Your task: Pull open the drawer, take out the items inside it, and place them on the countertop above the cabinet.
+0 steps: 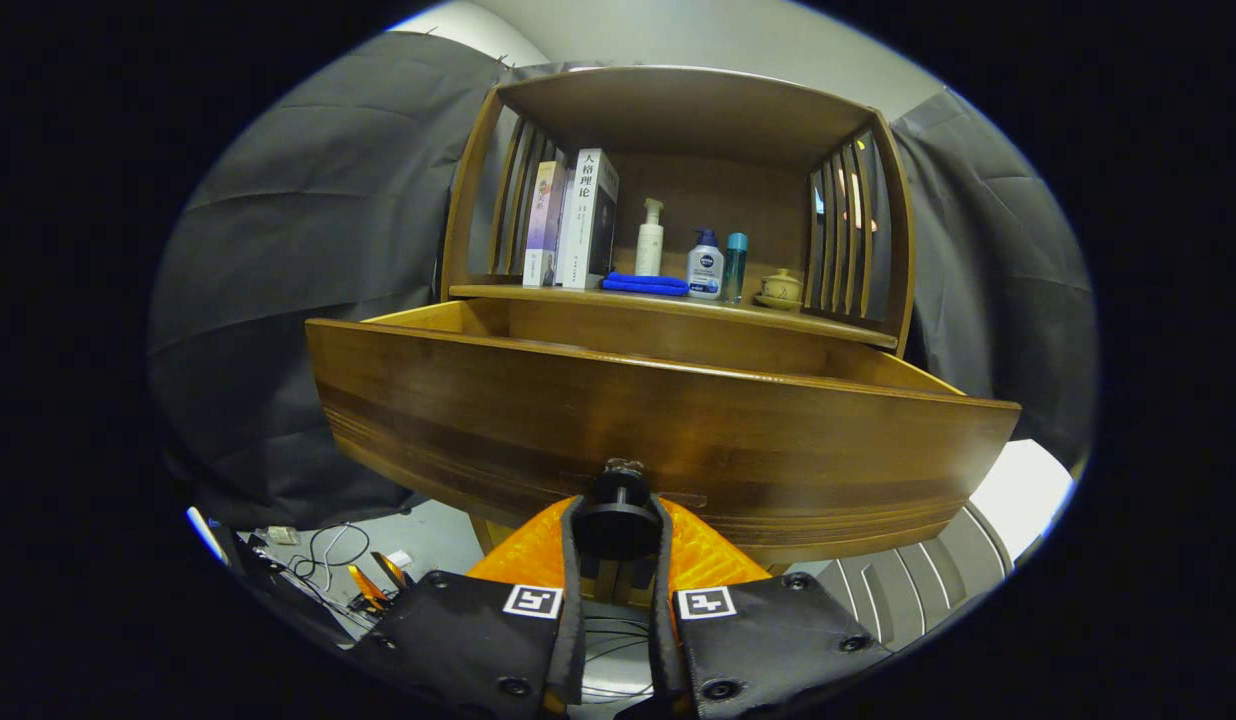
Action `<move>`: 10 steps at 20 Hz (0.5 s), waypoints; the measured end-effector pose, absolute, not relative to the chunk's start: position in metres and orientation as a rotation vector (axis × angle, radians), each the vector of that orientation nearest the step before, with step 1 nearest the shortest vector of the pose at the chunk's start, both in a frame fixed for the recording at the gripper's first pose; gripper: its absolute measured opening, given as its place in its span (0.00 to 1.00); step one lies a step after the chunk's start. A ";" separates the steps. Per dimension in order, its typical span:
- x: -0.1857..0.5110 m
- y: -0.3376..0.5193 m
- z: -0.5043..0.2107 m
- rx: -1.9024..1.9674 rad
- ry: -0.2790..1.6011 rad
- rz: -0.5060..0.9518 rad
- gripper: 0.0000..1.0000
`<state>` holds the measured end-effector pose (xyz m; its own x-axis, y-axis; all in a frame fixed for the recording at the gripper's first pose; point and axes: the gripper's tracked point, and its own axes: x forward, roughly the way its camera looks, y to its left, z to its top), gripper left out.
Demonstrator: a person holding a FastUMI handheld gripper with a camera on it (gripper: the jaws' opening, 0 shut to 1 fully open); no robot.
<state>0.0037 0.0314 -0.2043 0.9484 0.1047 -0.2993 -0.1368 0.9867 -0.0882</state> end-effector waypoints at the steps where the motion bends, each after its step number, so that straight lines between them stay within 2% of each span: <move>1: 0.003 0.032 -0.204 -0.108 0.299 0.120 0.28; 5: 0.004 0.033 -0.204 -0.103 0.303 0.124 0.28; 10: -0.004 0.024 -0.213 -0.105 0.356 0.130 0.73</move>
